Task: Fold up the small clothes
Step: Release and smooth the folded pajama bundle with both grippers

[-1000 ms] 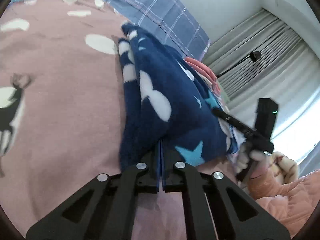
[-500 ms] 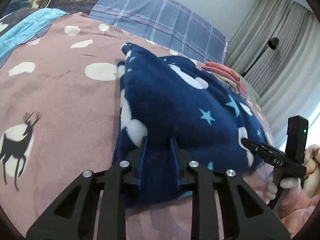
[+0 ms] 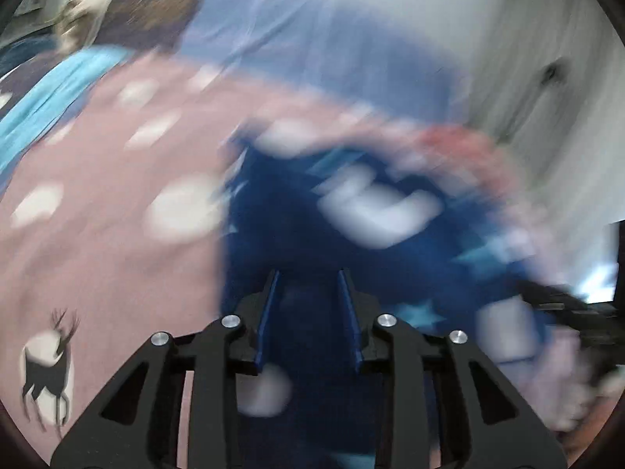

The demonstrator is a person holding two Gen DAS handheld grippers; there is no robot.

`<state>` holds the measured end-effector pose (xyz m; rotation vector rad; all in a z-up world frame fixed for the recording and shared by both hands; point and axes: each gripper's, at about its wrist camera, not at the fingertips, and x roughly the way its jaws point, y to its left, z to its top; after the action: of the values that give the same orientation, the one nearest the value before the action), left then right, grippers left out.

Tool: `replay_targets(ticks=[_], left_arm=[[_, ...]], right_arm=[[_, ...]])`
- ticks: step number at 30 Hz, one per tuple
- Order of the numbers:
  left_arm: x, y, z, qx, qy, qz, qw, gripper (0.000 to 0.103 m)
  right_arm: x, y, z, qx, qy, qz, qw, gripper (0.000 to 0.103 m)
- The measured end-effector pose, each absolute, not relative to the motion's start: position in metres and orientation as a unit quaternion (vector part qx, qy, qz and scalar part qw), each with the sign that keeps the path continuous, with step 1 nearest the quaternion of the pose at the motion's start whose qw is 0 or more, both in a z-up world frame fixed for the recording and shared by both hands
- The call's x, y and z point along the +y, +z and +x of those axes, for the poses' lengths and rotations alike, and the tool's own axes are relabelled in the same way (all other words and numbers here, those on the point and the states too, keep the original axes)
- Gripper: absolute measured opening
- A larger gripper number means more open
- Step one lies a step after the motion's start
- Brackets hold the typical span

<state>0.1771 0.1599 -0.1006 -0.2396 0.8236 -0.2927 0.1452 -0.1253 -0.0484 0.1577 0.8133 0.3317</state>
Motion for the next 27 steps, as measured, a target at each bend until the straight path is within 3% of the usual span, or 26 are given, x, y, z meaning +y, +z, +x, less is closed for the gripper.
replay_targets(ticks=[2, 3, 7, 10, 13, 14, 16, 17, 20, 24, 27], left_arm=[[0.171, -0.107, 0.172, 0.372, -0.164, -0.155, 0.900, 0.034], [0.174, -0.104, 0.170, 0.373, -0.165, -0.163, 0.899, 0.034], [0.169, -0.089, 0.169, 0.379, -0.162, -0.143, 0.900, 0.033], [0.162, -0.054, 0.183, 0.338, -0.198, -0.147, 0.908, 0.033], [0.152, -0.036, 0.210, 0.315, -0.199, -0.126, 0.919, 0.041], [0.147, -0.045, 0.227, 0.337, -0.186, -0.110, 0.916, 0.048], [0.141, -0.086, 0.257, 0.411, -0.138, -0.068, 0.898, 0.050], [0.143, -0.108, 0.265, 0.428, -0.140, -0.085, 0.889, 0.050], [0.151, -0.098, 0.252, 0.406, -0.139, -0.093, 0.898, 0.050], [0.142, -0.100, 0.248, 0.401, -0.132, -0.071, 0.904, 0.049], [0.145, -0.101, 0.248, 0.401, -0.137, -0.081, 0.902, 0.049]], right_arm=[[-0.132, -0.086, 0.163, 0.449, 0.151, 0.109, 0.874, 0.050], [-0.137, -0.092, 0.157, 0.414, 0.163, 0.117, 0.888, 0.050], [-0.137, -0.070, 0.159, 0.426, 0.171, 0.105, 0.882, 0.051], [-0.147, -0.032, 0.182, 0.393, 0.177, 0.127, 0.893, 0.051], [-0.148, -0.020, 0.215, 0.365, 0.148, 0.122, 0.911, 0.051], [-0.147, -0.032, 0.233, 0.390, 0.146, 0.131, 0.900, 0.051], [-0.143, -0.082, 0.262, 0.467, 0.132, 0.135, 0.864, 0.051], [-0.143, -0.089, 0.259, 0.433, 0.140, 0.125, 0.882, 0.050], [-0.132, -0.076, 0.250, 0.429, 0.129, 0.083, 0.890, 0.052], [-0.142, -0.054, 0.261, 0.440, 0.123, 0.122, 0.881, 0.052], [-0.134, -0.022, 0.279, 0.388, 0.114, 0.104, 0.909, 0.061]])
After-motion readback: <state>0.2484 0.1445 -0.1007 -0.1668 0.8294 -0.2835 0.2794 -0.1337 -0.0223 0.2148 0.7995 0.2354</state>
